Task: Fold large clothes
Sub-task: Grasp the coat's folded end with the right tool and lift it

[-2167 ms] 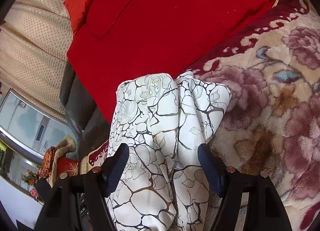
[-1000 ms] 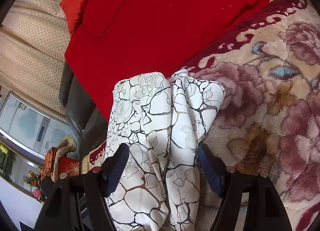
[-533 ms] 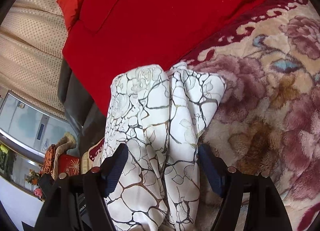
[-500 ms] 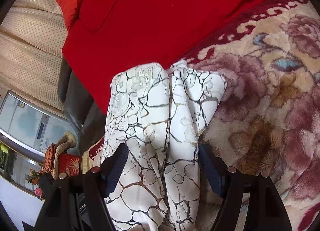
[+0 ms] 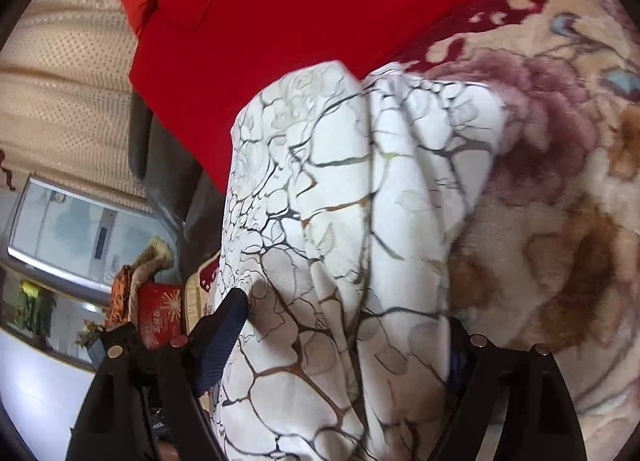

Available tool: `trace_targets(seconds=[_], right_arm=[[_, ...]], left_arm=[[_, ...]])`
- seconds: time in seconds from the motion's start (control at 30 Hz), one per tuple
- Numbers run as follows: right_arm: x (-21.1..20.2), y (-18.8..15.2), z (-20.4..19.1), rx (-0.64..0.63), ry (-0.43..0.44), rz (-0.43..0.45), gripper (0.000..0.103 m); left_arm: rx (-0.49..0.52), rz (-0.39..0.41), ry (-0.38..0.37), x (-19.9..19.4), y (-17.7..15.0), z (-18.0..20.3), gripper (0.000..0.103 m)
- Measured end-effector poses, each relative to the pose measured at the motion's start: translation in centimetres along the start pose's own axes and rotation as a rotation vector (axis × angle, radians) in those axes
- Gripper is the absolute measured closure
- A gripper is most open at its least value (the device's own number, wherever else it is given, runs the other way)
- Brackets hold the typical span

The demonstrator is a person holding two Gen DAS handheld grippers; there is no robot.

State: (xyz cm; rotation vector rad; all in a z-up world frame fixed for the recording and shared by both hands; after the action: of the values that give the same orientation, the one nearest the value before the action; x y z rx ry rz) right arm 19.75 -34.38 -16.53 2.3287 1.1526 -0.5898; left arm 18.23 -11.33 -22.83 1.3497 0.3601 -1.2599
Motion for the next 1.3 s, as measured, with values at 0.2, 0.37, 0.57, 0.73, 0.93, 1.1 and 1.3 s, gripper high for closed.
trace_targets(seconds=[0.2, 0.37, 0.57, 0.73, 0.93, 1.1, 1.3], right_arm=[[2.2, 0.3, -1.1, -0.049, 0.004, -0.015, 0.014], [2.3, 0.4, -0.2, -0.052, -0.033, 0.006, 0.030], [2.1, 0.2, -0.4, -0.087, -0.051, 0.021, 0.031], [2.3, 0.1, -0.6, -0.092, -0.045, 0.024, 0.029], [2.3, -0.1, -1.1, -0.123, -0.062, 0.044, 0.031], [1.8, -0.3, -2.4, -0.179, -0.096, 0.092, 0.040], [1.4, -0.4, -2.7, -0.186, -0.094, 0.117, 0.042]], left_arm=[[0.029, 0.011, 0.025, 0.1, 0.2, 0.6, 0.004], [0.031, 0.009, 0.030, -0.1, 0.1, 0.5, 0.004], [0.031, 0.012, 0.037, 0.0, 0.1, 0.5, 0.004], [0.025, 0.008, 0.022, 0.3, 0.0, 0.6, 0.004], [0.015, 0.037, -0.017, 0.0, -0.1, 0.8, 0.012], [0.002, 0.072, -0.017, -0.5, 0.0, 0.7, 0.021], [-0.001, 0.049, -0.025, -0.5, 0.1, 0.4, 0.020]])
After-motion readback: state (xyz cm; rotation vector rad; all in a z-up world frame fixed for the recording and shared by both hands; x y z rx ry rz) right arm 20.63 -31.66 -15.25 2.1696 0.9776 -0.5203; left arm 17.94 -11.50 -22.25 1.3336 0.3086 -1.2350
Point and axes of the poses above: each gripper's, at about its wrist camera, not at the fingertips, and x roughly the way its jaws point, z to its right, y to its top, the point moved 8 cm from there along x, roughly the way its jaws point, and after that the axes turned 3 degrees about -z, right-handed, at the moved point
